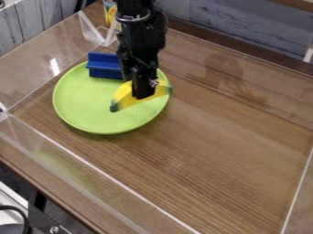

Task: Remove the banana from inside the green plate and put it on the table

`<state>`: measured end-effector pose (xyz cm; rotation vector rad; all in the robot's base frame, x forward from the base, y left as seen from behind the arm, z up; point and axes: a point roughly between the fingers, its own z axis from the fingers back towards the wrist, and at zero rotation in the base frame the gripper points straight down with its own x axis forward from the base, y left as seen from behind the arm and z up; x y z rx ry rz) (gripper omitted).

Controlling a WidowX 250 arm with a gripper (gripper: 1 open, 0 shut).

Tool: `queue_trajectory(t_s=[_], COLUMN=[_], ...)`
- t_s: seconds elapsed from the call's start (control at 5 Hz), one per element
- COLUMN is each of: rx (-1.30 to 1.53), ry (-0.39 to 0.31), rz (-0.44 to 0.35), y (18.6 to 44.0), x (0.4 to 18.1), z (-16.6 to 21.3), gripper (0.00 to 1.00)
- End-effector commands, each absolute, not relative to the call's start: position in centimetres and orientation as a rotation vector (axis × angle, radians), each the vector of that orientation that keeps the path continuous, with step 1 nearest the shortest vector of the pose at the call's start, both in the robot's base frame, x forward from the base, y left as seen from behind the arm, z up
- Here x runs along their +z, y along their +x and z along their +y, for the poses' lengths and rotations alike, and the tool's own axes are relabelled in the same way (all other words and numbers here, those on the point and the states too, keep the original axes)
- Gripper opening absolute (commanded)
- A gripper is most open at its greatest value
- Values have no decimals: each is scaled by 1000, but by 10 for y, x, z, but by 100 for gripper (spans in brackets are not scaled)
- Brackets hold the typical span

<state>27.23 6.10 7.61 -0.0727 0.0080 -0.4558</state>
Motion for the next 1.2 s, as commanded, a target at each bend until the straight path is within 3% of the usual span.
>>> queue_trajectory(t_s=[0.0,0.2,0.6,1.0], rx=[-438,-424,-506,-470], ry=[-48,-59,-84,-91], rz=[-54,-53,-52,-47], y=[274,268,277,270], x=[97,100,85,49], z=[50,34,6,-14], gripper=[0,0,0,0])
